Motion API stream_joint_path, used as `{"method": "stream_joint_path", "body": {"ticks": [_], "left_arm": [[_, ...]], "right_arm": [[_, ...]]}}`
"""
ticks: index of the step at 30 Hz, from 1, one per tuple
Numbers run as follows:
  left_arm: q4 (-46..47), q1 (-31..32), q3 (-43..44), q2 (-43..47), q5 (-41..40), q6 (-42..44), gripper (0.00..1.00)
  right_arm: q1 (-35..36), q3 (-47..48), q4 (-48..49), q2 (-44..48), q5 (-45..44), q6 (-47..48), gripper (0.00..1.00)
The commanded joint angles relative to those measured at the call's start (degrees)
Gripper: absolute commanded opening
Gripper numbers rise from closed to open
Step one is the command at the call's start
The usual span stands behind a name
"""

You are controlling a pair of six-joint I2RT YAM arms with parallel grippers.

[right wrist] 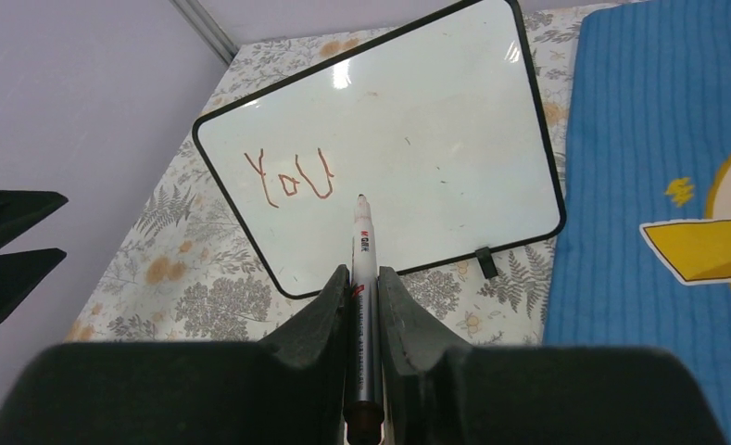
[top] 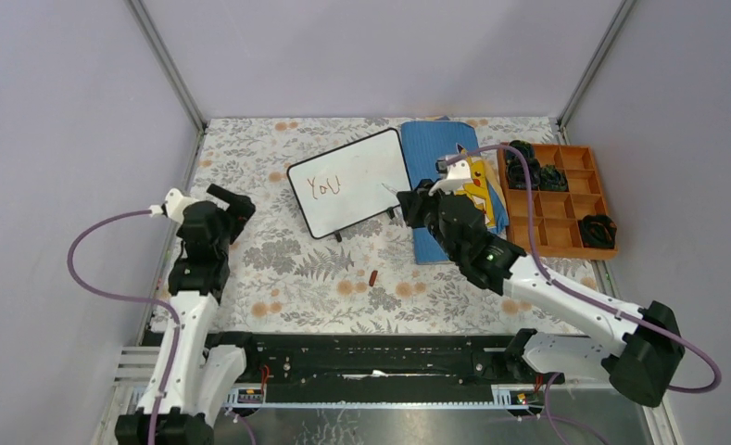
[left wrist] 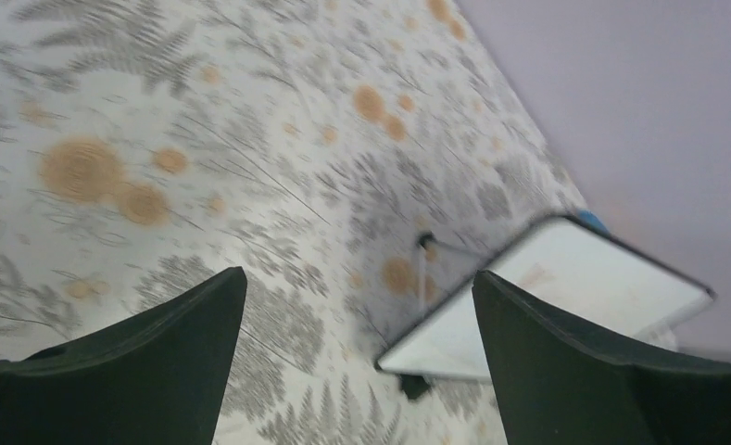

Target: Write a sentence on the whiteboard

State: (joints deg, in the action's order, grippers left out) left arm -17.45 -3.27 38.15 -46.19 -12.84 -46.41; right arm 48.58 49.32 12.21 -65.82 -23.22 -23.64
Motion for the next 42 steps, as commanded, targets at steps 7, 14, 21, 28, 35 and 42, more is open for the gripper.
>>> {"method": "stream_joint_path", "body": {"ticks": [7,14,21,28,35,42], "left_arm": [[-11.51,39.77,1.1,-4.71,-16.81,-10.78,0.96],[-14.13,52.58,10.95,-28.56,-25.41,-20.41,0.81],[-9.17,51.96,15.82,-41.38,-29.03,-16.6,0.74],[-3.94,47.53,16.73,-48.68,-25.5,-11.49,0.64],[-1.32,47.03,18.47,-53.07,-25.55,-10.15,0.58],[2.82,47.03,18.51,-55.62,-28.01,-9.58,0.55]], "right_arm": [[-0.48,-5.55,-2.03,8.1,-5.86,0.97,0.0],[-0.45,-7.21,-4.96,13.43,-8.19,1.91,0.0],[-0.42,-6.62,-6.75,16.43,-9.36,3.8,0.0],[-0.49,-6.93,-7.0,18.22,-9.07,3.83,0.0],[-0.46,-6.79,-7.29,18.91,-9.21,4.28,0.0],[-0.45,-6.84,-7.33,18.8,-8.69,4.06,0.0]]}}
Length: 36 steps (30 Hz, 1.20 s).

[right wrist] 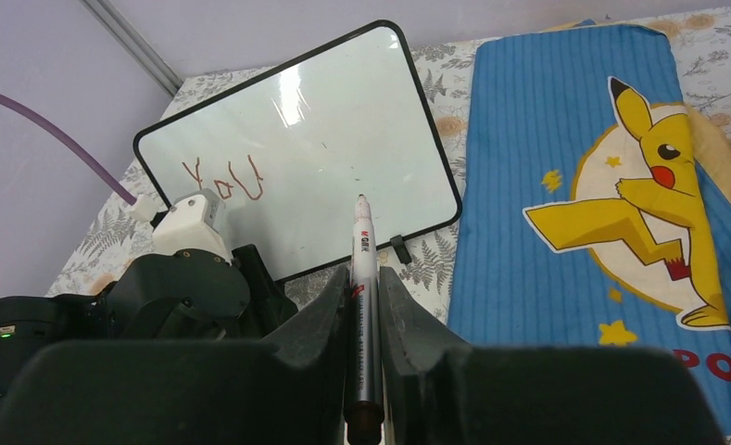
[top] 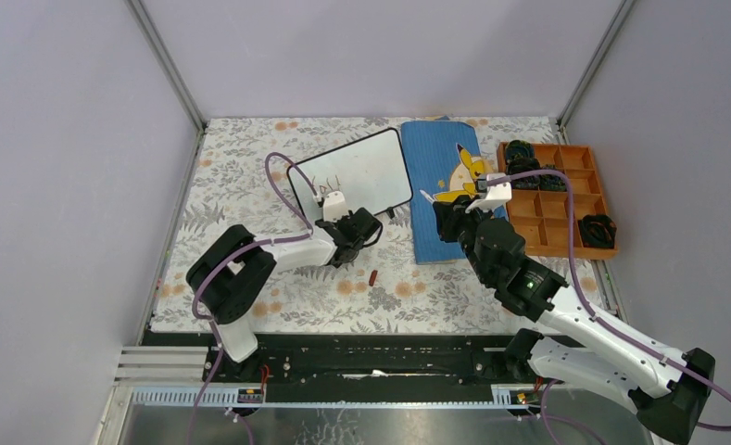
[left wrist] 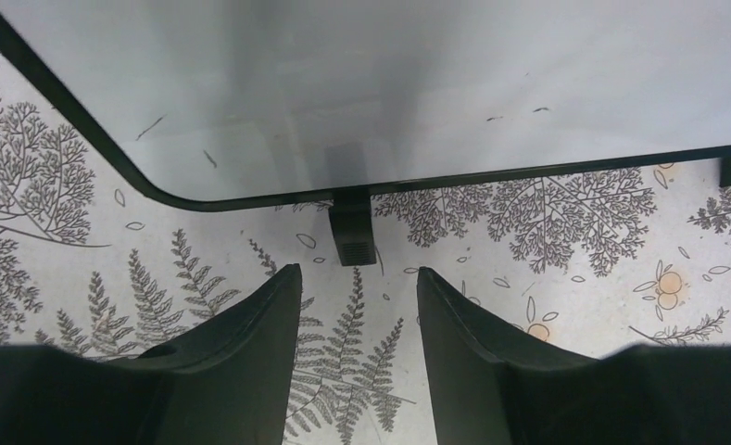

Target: Write a sentence on the whiteboard

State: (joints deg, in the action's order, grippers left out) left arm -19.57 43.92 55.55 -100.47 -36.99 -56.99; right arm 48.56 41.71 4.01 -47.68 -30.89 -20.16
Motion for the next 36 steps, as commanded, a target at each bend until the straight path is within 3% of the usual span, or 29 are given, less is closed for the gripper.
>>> {"method": "stream_joint_path", "body": {"ticks": [1,17,26,36], "left_arm": [[5.35,-0.18,0.95,-1.66,-4.56,0.96,0.53],[9.12,-0.9,-1.61,-3.6,-9.41,1.23,0.32],[10.17,-0.67,-4.57,-2.29,-7.83,1.34,0.0],[7.47,2.52,-11.36,4.56,-7.12,-1.44,0.0]], "right_arm": [[-0.47,0.7,0.83,0.66,-0.96,0.64,0.0],[-0.45,0.13,0.83,1.0,-0.86,0.74,0.0],[-0.46,-0.11,0.58,1.03,-0.93,0.49,0.0],[-0.44,0.19,1.36,0.01,-1.56,1.3,0.0]]}}
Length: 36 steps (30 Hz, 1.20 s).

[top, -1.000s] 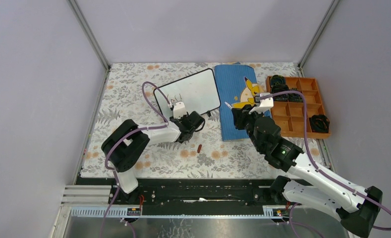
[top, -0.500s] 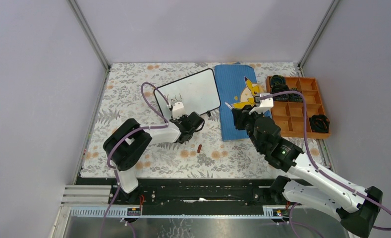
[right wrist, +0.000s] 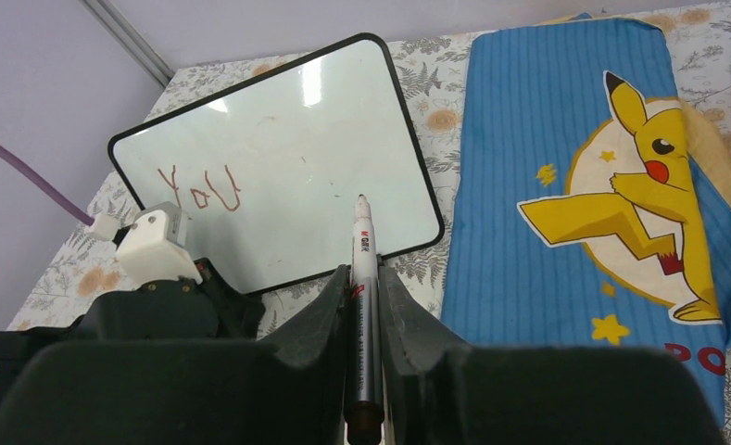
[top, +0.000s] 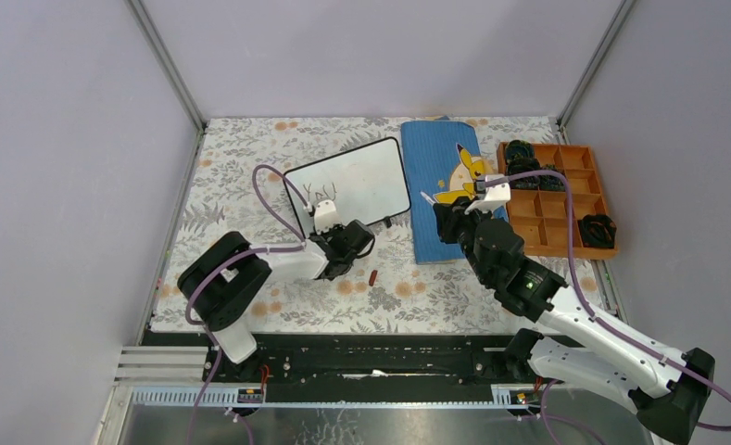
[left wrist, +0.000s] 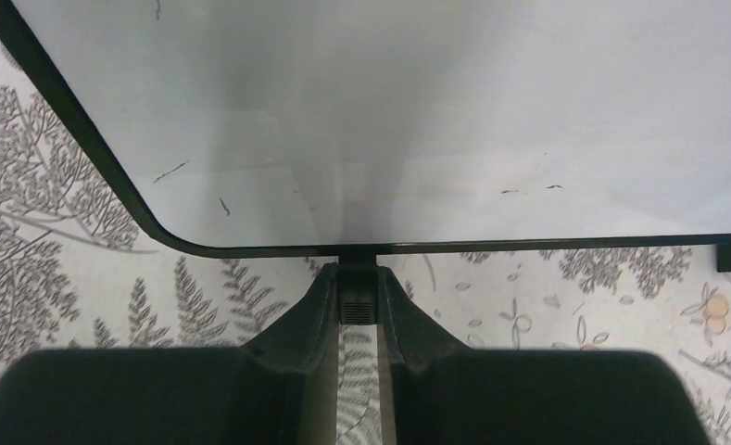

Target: Write a sentence on the whiteboard

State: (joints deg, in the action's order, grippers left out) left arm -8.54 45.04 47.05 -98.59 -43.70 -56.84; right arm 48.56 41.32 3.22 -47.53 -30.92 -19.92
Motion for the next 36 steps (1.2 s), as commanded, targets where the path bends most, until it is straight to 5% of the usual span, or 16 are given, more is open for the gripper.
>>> {"method": "stream_joint_path", "body": {"ticks": [1,18,20,27,33,36], "left_arm": [[-4.21,1.88,-3.14,3.5,-0.15,-2.18,0.0],[-10.87,10.24,-5.35,7.59,1.81,-10.09,0.0],[-11.09,10.54,-5.78,8.27,2.17,-10.24,0.08],[-10.69,11.32,-7.19,14.49,4.21,-7.06,0.65],[-12.15,11.57,-10.65,26.62,9.8,-6.35,0.85],[-3.48,11.72,-14.27,37.9,19.74,3.55,0.91]], "right_arm": [[-0.45,0.6,2.26,-0.33,-1.52,1.09,0.0],[-0.42,0.19,3.11,-1.2,-1.69,0.56,0.0],[-0.47,0.09,3.04,-1.1,-1.69,0.63,0.0],[-0.48,0.9,2.79,-0.69,-1.71,1.57,0.0],[-0.44,1.65,1.43,0.4,-1.75,2.29,0.0],[-0.45,1.66,1.17,1.25,-1.47,2.82,0.0]]}}
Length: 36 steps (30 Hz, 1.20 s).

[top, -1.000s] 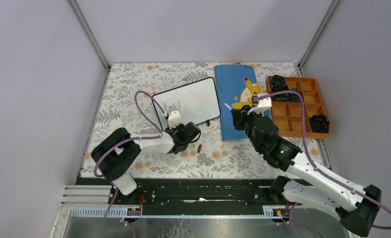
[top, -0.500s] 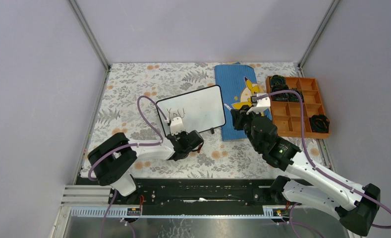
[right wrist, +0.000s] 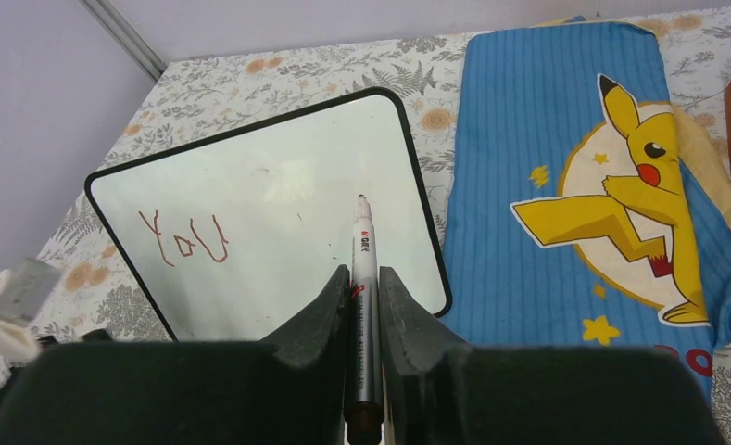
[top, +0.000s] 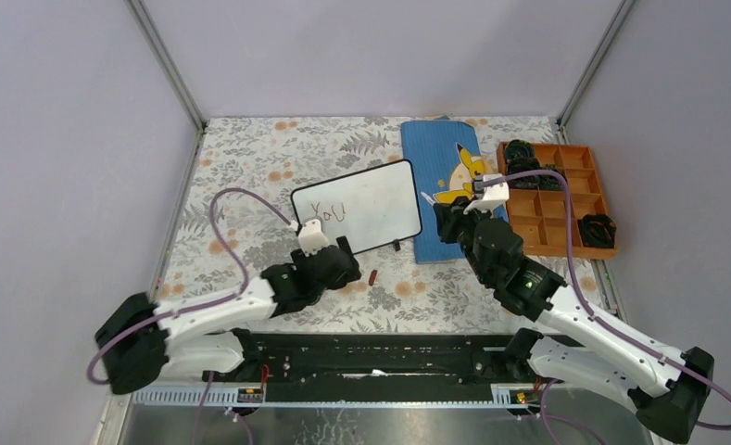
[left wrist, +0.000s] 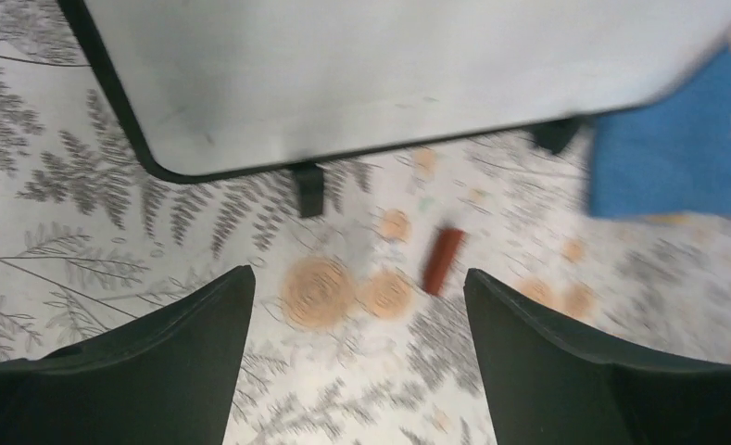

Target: Write a sentence on the whiteboard

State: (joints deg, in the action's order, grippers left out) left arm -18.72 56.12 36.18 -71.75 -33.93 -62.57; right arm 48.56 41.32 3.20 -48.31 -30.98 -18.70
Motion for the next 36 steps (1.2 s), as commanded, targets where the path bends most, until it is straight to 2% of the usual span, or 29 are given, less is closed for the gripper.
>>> {"method": "stream_joint_path", "body": {"ticks": [1,3,5,7,8,12,13,15,18,19,20,22,23,26,30,33,36], "left_arm": [[7.23,0.67,-3.81,15.24,11.45,11.5,0.98],[2.47,0.7,-1.66,21.43,8.3,13.92,0.99],[-5.42,0.7,3.08,24.59,0.51,15.2,0.98],[-14.35,0.66,9.24,24.25,-8.18,14.12,0.91],[-18.23,0.68,12.12,23.17,-11.6,13.5,0.98],[-29.99,0.58,19.6,17.73,-24.74,10.4,0.99],[-29.47,0.57,19.6,17.09,-26.88,13.04,0.99],[-22.46,0.38,18.15,16.76,-28.45,26.01,0.99],[-15.04,-1.39,16.65,16.7,-33.23,34.64,0.98],[-11.45,-6.41,16.41,17.32,-29.87,38.26,0.97],[-8.13,-12.21,16.38,18.54,-22.06,39.89,0.96],[-1.9,-28.49,14.92,22.44,-2.88,39.54,0.94],[1.56,-35.06,13.06,24.28,4.21,38.42,0.94],[10.78,-41.39,7.84,26.71,16.81,40.67,0.98],[15.53,-52.02,4.72,20.53,40.71,34.23,0.99],[30.69,-57.58,-3.27,19.7,52.94,28.4,0.99],[42.69,-60.0,-9.33,18.9,60.88,26.57,0.99]], "right_arm": [[-0.41,1.59,1.19,2.34,-1.08,1.85,0.0],[-0.41,1.41,1.36,2.67,-0.87,2.25,0.0],[-0.41,1.35,1.28,2.86,-0.72,2.38,0.0],[-0.46,1.24,1.35,2.88,-0.63,2.31,0.0],[-0.4,1.22,1.49,2.88,-0.41,2.27,0.0],[-0.44,1.3,1.87,2.45,0.4,2.0,0.0],[-0.46,1.38,1.94,2.44,0.58,1.93,0.0],[-0.48,1.5,1.95,2.5,0.88,1.8,0.0],[-0.4,1.64,1.94,2.48,1.44,1.79,0.0],[-0.47,1.7,2.05,2.4,1.71,1.75,0.0],[-0.46,1.85,2.07,2.24,2.02,1.69,0.0],[-0.46,2.31,1.9,1.91,2.67,1.45,0.0],[-0.47,2.43,1.75,1.91,2.98,1.28,0.0],[-0.43,2.35,1.89,1.98,4.21,0.43,0.0],[-0.46,2.52,1.93,1.45,6.13,-0.31,0.0],[-0.47,2.37,1.73,1.85,6.72,-0.81,0.0],[-0.4,2.28,1.72,2.03,7.4,-1.09,0.0]]}}
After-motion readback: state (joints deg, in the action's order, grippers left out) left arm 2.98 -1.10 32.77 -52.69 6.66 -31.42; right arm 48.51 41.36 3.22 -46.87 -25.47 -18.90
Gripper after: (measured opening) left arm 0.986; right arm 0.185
